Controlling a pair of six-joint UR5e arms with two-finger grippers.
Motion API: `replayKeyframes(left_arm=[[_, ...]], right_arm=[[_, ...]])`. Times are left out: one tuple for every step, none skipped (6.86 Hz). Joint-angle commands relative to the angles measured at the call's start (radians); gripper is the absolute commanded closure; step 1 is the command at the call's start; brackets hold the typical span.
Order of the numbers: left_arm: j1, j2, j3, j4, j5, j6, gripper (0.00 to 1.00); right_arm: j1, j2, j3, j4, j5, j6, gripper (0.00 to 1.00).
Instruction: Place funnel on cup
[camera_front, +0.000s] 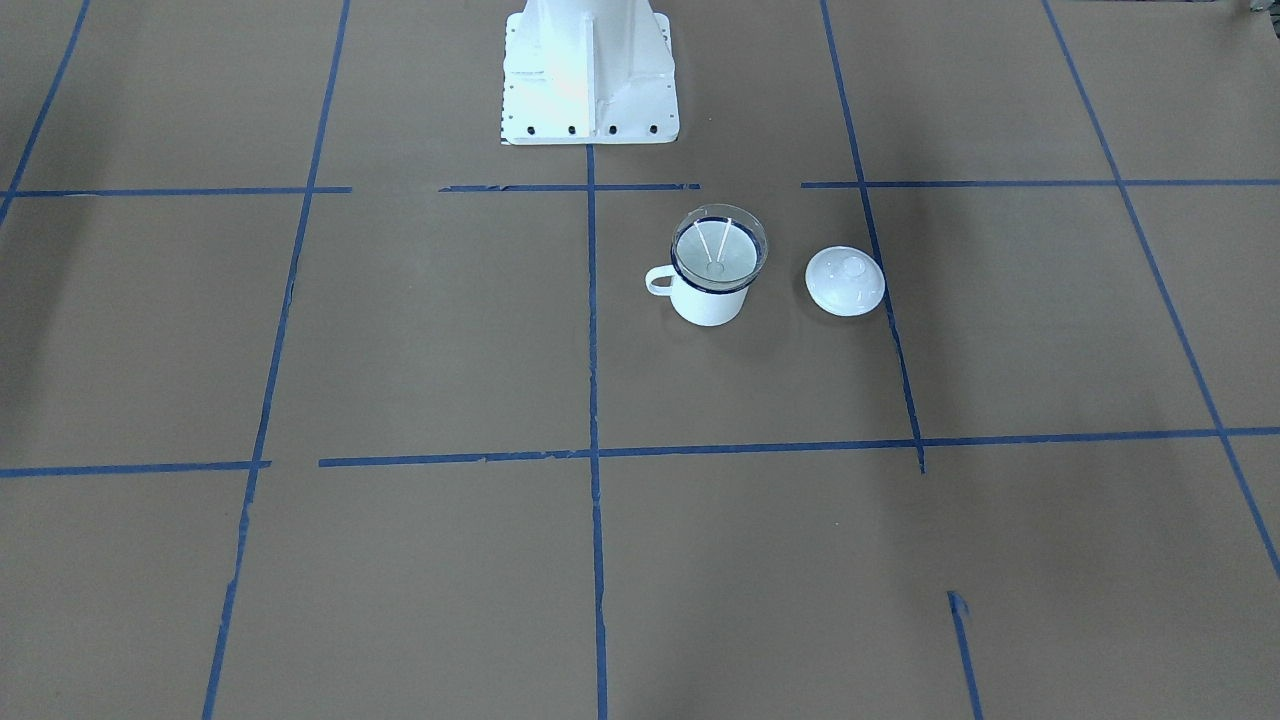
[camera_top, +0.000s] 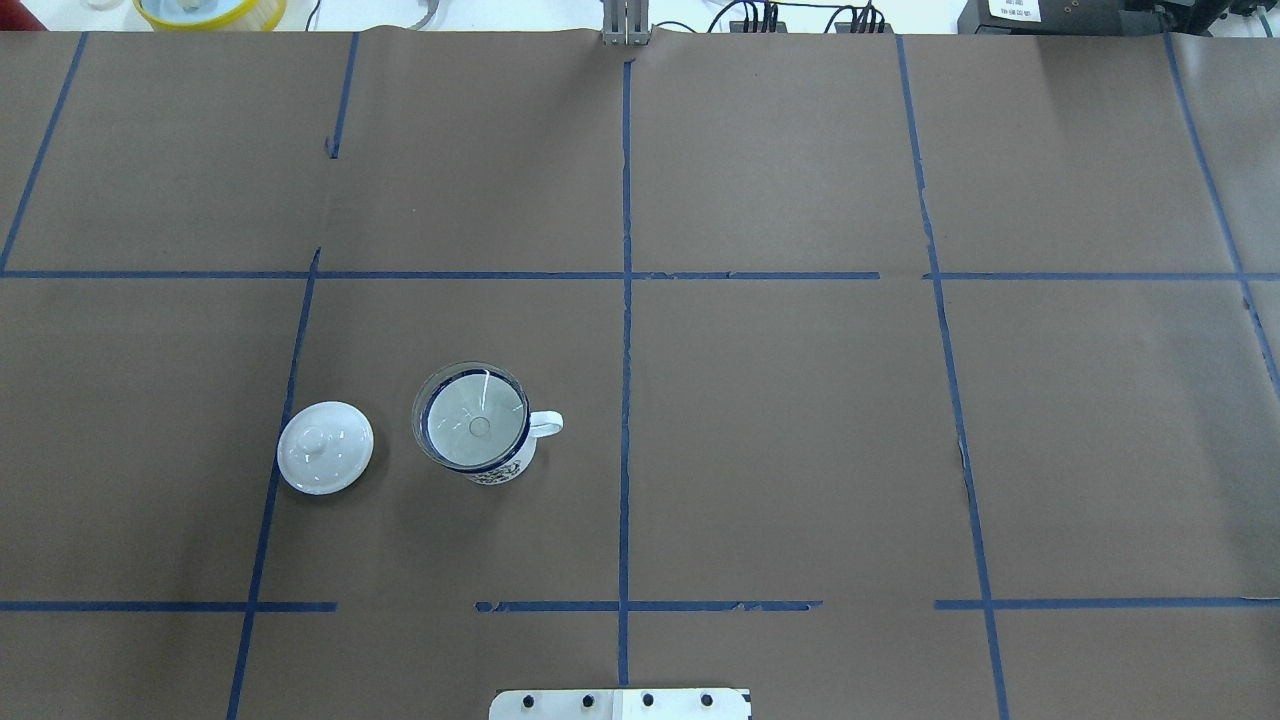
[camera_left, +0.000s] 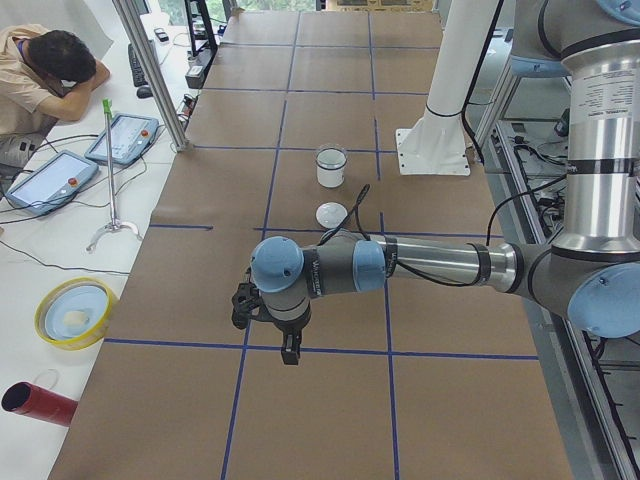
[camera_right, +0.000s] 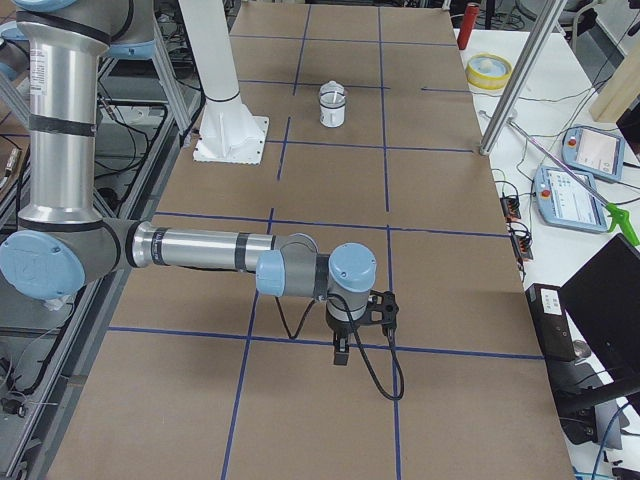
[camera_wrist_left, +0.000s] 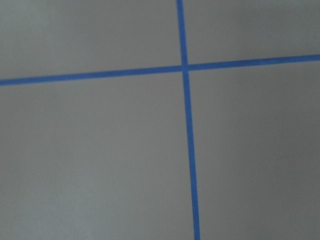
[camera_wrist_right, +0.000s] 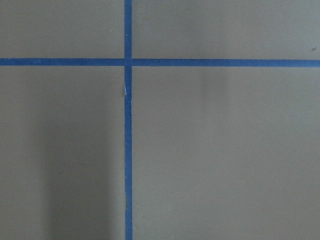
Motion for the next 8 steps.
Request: replayKeyframes(left_arm=[[-0.002,-0.007,-0.005,-0.007,0.004,0.006,0.0],[-0.002,-0.008,0.0,-0.007,0.008,0.0,0.0],[0.0,-0.008,-0.011,-0.004,0.002,-0.001,0.0],[0.0,-0.008,0.0,-0.004,0.01,-0.001,0.0],[-0.003,-0.002,-0.012,-0.004,0.011,-0.001,0.0],[-0.004,-0.002,-0.016,-0.004,0.011,-0.003,0.0],[-0.004,-0.001,-0.017,-0.004,0.011,-0.004,0.0],[-0.004,0.001,-0.017,-0.004,0.011,-0.004,0.0]], right_arm=[[0.0,0.0,0.0,0.0,0.0,0.0,0.0],[0.0,0.0,0.0,0.0,0.0,0.0,0.0],[0.0,0.0,0.0,0.0,0.0,0.0,0.0],[0.0,0.0,0.0,0.0,0.0,0.0,0.0],[0.0,0.0,0.0,0.0,0.0,0.0,0.0],[0.0,0.0,0.0,0.0,0.0,0.0,0.0],[0.0,0.0,0.0,0.0,0.0,0.0,0.0],[0.0,0.0,0.0,0.0,0.0,0.0,0.0]])
